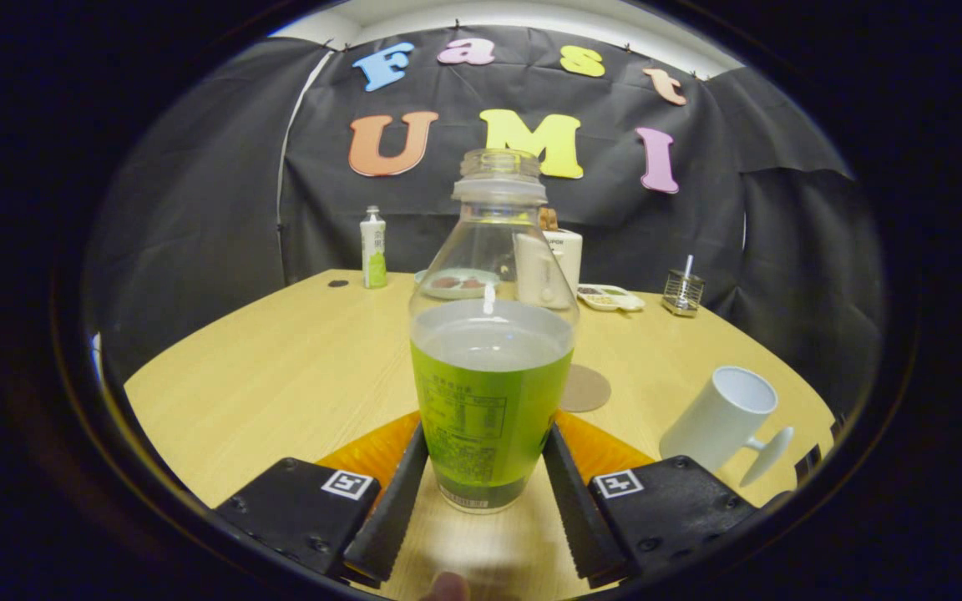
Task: Take the bottle from table, then pour the juice into the cup, finally place the bottle on the coaster
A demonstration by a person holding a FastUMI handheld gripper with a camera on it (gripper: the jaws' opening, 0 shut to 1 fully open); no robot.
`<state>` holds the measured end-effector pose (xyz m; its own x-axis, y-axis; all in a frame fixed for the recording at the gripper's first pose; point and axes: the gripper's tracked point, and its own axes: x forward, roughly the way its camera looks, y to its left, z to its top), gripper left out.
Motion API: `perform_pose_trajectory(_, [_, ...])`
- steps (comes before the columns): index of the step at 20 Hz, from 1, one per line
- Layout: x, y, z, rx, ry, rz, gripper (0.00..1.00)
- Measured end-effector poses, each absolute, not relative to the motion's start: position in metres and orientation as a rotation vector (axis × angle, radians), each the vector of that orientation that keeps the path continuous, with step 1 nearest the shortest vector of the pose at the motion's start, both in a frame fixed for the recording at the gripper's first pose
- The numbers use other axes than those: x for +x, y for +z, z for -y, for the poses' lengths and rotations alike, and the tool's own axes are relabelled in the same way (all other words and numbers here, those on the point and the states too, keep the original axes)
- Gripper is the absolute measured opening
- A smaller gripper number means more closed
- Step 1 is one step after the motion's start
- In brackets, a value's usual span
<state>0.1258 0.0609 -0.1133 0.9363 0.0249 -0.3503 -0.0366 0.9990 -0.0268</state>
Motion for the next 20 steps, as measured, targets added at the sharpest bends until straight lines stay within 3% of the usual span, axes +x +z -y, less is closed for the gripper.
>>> perform_pose_trajectory(20, [0.125,-0.057,-0.064,0.765,0.144,-0.298,0.8])
